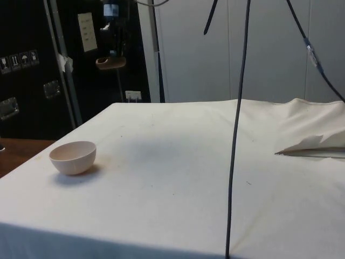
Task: Pour the coffee beans from the cup into the bowl.
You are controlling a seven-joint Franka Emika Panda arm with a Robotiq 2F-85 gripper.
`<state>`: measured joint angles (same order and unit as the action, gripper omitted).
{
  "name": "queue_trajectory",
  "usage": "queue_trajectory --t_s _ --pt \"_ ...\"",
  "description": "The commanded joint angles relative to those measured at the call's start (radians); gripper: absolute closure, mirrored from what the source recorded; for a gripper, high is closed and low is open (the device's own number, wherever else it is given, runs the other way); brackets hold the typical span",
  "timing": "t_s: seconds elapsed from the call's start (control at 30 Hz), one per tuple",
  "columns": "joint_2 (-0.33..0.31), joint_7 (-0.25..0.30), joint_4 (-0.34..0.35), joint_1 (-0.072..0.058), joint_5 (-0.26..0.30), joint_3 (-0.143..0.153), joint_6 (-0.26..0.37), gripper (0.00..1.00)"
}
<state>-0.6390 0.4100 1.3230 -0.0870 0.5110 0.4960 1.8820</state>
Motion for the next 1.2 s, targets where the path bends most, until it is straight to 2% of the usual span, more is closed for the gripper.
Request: queue_trajectory --t_s 0.0,0.2,0.23,0.27,0.47,0.5,0.53,0.73,0.77,0.8,1.03,1.07,1.1,1.17 --pt "0.008 -0.013 0.008 -0.012 -0.009 0.003 0.007 0.99" --pt "0.015 -0.051 0.008 -0.023 -0.043 -0.026 0.012 0.99" --pt "0.010 -0.040 0.000 -0.012 -0.036 -0.029 0.001 0.99" --pt "0.016 -0.056 0.007 -0.024 -0.048 -0.030 0.012 0.99" --pt "0.015 -0.095 -0.001 -0.034 -0.078 -0.058 0.014 0.99" --pt "0.011 -0.085 -0.007 -0.023 -0.072 -0.062 0.003 0.99" --pt "0.015 -0.101 -0.002 -0.035 -0.083 -0.062 0.014 0.99" --pt "0.013 -0.141 -0.012 -0.042 -0.114 -0.094 0.015 0.99" --pt "0.011 -0.132 -0.015 -0.032 -0.110 -0.099 0.006 0.99" --pt "0.013 -0.146 -0.014 -0.042 -0.117 -0.099 0.015 0.99" --pt "0.007 -0.191 -0.033 -0.043 -0.139 -0.147 0.015 0.99" --pt "0.010 -0.184 -0.030 -0.036 -0.139 -0.152 0.010 0.99" --pt "0.006 -0.197 -0.035 -0.043 -0.142 -0.153 0.015 0.99" --pt "0.004 -0.209 -0.039 -0.043 -0.148 -0.166 0.016 0.99"
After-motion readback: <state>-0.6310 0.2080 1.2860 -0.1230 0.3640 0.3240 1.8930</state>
